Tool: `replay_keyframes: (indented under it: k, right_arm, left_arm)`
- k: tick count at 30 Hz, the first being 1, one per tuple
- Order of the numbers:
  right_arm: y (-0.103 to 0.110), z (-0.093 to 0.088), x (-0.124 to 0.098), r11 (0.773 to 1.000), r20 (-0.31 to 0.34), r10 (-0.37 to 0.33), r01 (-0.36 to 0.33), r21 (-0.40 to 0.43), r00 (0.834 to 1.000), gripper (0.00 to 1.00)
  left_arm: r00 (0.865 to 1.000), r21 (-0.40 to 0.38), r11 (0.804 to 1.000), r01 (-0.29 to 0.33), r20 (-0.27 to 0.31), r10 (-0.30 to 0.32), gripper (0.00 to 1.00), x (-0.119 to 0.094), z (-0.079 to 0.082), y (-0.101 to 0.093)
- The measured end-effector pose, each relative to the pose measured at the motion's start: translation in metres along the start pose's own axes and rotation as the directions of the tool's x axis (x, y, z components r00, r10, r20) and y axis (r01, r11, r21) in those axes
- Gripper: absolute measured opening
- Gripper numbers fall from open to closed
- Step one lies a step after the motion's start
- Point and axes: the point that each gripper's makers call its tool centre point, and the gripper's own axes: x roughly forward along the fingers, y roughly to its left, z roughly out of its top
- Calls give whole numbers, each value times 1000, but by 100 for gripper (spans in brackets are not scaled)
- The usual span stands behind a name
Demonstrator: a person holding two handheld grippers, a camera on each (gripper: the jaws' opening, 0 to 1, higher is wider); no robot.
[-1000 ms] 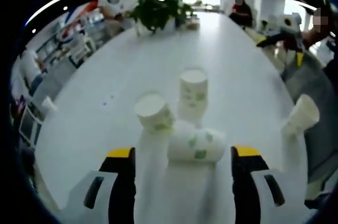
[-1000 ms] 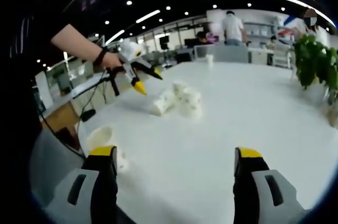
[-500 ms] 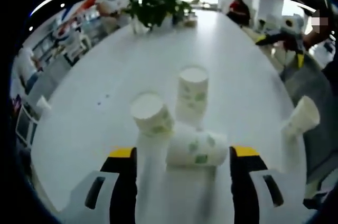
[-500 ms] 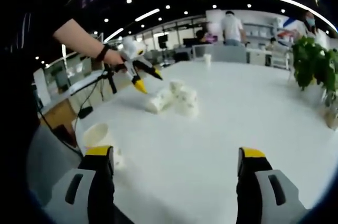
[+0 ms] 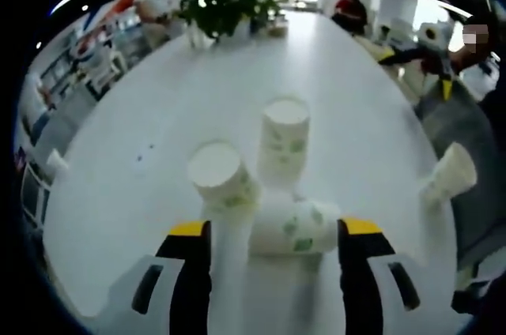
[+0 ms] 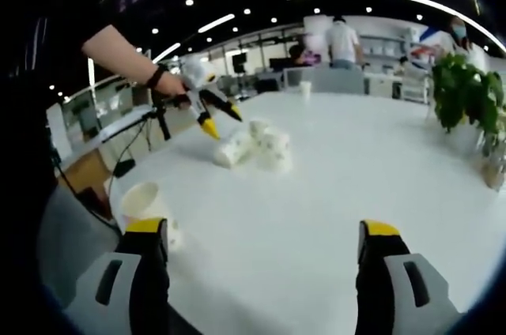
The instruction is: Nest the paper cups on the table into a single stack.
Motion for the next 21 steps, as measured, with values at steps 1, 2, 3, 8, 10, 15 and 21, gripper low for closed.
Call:
replay_keyframes:
  k: [1,2,3,8,10,15,21]
  right_arm:
    - [-1,0,0,1000,2,-2,2,2,1000,98]
    - [-1,1,-1,1000,3,-3,3,3,1000,98]
    - [-2,1,-1,1000,3,-3,3,3,1000,98]
    - [-4,0,-1,1000,2,-7,7,12,1000,98]
    - [-4,0,-1,1000,0,-8,8,14,1000,98]
    - [-3,1,-1,1000,4,-8,8,16,1000,98]
    - [-5,-2,0,1000,-3,-7,7,22,1000,97]
  left_arm:
    - [1000,-1,1000,3,-3,-3,62,1,-1,0]
    - [1000,-1,1000,4,-3,-4,61,1,-1,0]
    - [1000,-5,1000,8,-4,-8,60,1,-1,0]
    - [999,-18,999,34,-10,-34,55,4,-2,-6]
    - [999,-16,999,37,-16,-37,54,5,-3,-7]
    - [999,-24,999,46,-20,-47,53,6,-3,-7]
    - [997,-35,997,69,-29,-70,49,9,-6,-12]
